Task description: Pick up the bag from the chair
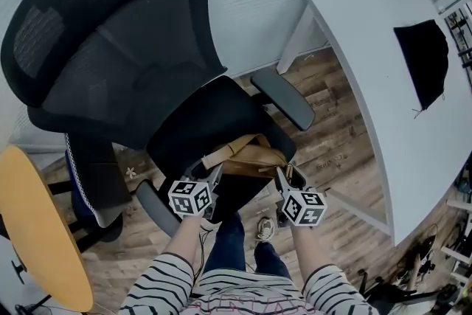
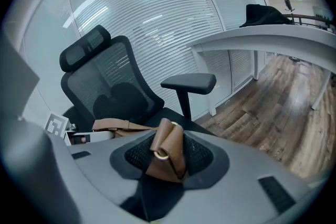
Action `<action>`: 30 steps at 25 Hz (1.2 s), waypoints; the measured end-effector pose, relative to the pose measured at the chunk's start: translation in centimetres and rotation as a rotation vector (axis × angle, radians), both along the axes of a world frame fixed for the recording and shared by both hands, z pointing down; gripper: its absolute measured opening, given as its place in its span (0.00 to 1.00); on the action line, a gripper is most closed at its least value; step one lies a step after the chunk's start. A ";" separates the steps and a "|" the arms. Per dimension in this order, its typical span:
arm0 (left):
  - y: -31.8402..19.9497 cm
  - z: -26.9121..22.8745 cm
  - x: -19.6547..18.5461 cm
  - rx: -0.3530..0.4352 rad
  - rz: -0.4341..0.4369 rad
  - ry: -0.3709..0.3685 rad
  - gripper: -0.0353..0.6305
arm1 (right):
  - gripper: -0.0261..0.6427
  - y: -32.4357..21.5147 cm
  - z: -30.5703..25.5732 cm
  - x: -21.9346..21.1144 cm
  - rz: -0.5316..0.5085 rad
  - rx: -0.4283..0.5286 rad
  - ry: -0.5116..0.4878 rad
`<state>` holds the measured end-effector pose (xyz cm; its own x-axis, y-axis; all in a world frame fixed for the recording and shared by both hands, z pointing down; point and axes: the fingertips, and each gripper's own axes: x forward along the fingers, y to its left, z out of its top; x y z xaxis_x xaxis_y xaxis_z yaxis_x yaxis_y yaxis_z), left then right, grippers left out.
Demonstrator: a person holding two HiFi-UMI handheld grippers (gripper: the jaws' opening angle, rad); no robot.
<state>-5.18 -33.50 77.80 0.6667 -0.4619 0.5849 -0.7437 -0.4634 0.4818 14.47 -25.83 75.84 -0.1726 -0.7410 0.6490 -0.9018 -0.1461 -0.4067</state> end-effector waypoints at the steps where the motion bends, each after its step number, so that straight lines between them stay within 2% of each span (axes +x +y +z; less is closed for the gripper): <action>1: 0.2 -0.2 0.1 0.003 0.008 -0.005 0.32 | 0.29 0.2 -0.1 0.1 0.007 -0.003 0.001; 13: 3.3 -4.8 0.3 0.048 0.010 -0.001 0.31 | 0.26 3.2 -4.4 0.6 0.016 0.016 -0.003; 30: 7.5 -17.8 -0.1 0.223 -0.069 0.027 0.31 | 0.26 5.9 -16.9 0.7 -0.062 0.189 0.020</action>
